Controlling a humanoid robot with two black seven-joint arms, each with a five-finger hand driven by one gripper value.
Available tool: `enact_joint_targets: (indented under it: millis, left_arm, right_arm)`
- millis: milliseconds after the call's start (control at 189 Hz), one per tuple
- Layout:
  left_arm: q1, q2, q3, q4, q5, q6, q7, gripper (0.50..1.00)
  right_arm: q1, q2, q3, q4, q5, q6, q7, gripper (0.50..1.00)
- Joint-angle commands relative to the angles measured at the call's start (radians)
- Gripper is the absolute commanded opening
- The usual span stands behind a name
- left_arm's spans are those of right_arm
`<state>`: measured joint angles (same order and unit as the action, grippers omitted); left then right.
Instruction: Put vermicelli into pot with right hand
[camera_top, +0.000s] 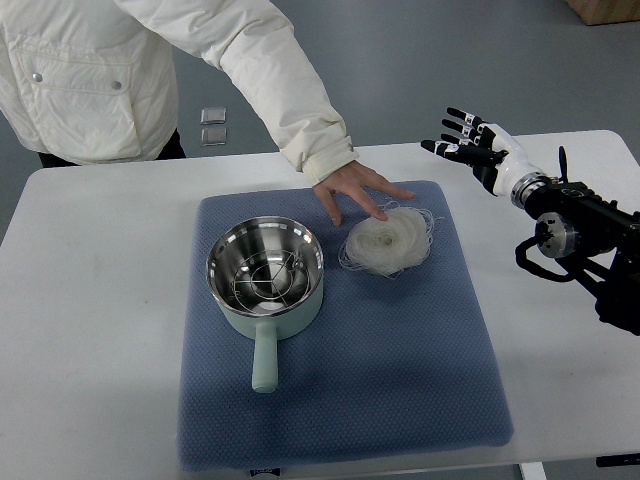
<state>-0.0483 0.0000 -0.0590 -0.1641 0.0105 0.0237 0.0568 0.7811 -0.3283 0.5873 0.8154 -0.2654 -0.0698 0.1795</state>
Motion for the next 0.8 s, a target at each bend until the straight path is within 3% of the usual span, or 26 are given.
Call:
enact_joint_targets:
  millis: [0, 792]
  left_arm:
    - [-0.001, 0.000, 0.001, 0.000, 0.000, -0.001, 0.000, 1.000]
    - [0.001, 0.000, 0.001, 0.001, -0.001, -0.001, 0.000, 1.000]
  right_arm:
    - [0.000, 0.000, 0.002, -0.005, 0.002, -0.001, 0.000, 0.921]
    - [0.000, 0.000, 0.017, -0.013, -0.006, 0.018, -0.002, 0.921]
